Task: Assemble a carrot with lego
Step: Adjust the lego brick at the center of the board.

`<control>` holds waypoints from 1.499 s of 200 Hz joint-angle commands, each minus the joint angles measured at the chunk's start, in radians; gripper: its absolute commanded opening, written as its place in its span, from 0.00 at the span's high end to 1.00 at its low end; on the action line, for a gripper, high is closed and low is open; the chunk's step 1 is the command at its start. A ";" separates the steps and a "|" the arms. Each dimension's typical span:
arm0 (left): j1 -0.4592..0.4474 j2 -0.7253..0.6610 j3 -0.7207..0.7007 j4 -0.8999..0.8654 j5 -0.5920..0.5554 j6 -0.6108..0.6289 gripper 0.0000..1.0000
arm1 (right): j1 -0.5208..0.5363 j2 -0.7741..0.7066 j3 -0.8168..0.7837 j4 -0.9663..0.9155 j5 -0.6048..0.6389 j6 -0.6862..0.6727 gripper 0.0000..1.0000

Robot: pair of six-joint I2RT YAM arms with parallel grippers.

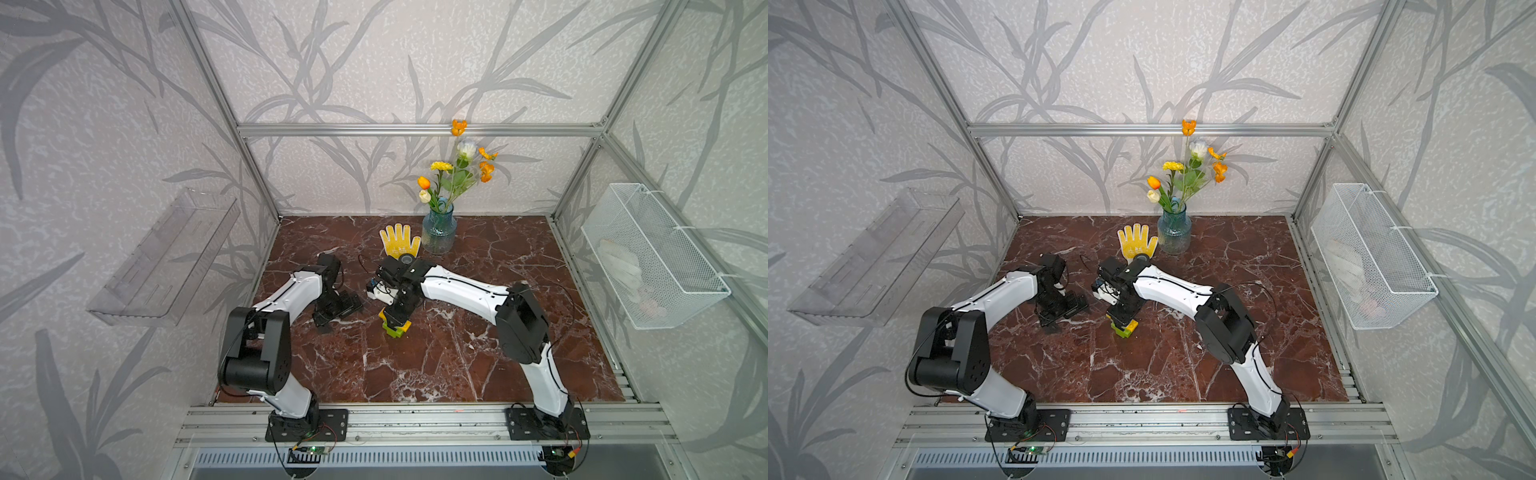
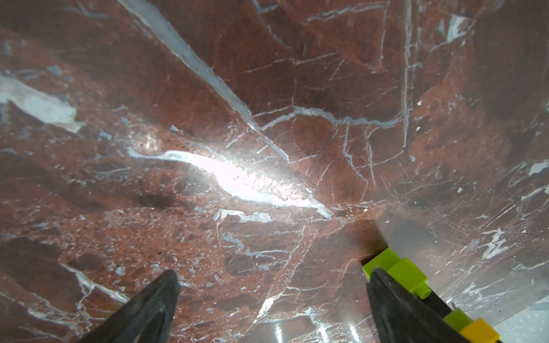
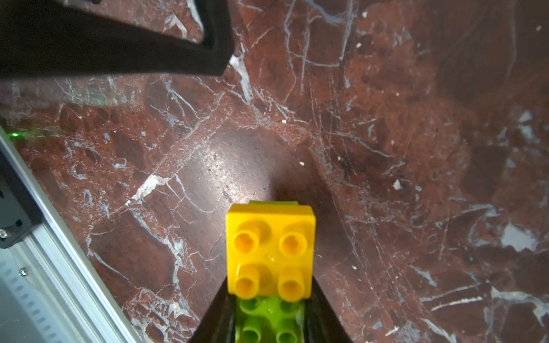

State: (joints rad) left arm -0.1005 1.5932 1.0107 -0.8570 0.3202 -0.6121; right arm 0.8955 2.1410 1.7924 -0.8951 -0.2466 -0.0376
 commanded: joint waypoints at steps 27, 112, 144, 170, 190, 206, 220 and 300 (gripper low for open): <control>0.006 -0.024 0.022 0.000 0.008 0.002 0.00 | -0.096 -0.054 -0.059 0.030 -0.195 0.097 0.71; 0.007 -0.010 0.019 0.013 0.019 -0.002 0.00 | -0.265 -0.053 -0.166 0.190 -0.490 0.254 0.70; 0.006 -0.003 0.017 0.020 0.022 -0.003 0.00 | -0.305 -0.050 -0.219 0.272 -0.560 0.299 0.70; 0.005 0.002 0.017 0.025 0.027 -0.003 0.00 | -0.323 -0.041 -0.248 0.310 -0.591 0.313 0.70; 0.005 0.005 0.017 0.030 0.031 -0.005 0.00 | -0.331 -0.032 -0.263 0.334 -0.612 0.326 0.70; 0.004 0.013 0.017 0.035 0.039 -0.006 0.00 | -0.336 -0.024 -0.277 0.360 -0.638 0.344 0.68; 0.005 0.019 0.016 0.040 0.045 -0.009 0.00 | -0.340 -0.019 -0.286 0.375 -0.645 0.353 0.68; 0.003 0.037 0.016 0.057 0.067 -0.015 0.00 | -0.343 0.020 -0.303 0.425 -0.659 0.390 0.67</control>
State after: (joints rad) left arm -0.1005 1.6138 1.0111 -0.7982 0.3786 -0.6235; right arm 0.5571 2.1338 1.4960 -0.4923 -0.8845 0.3431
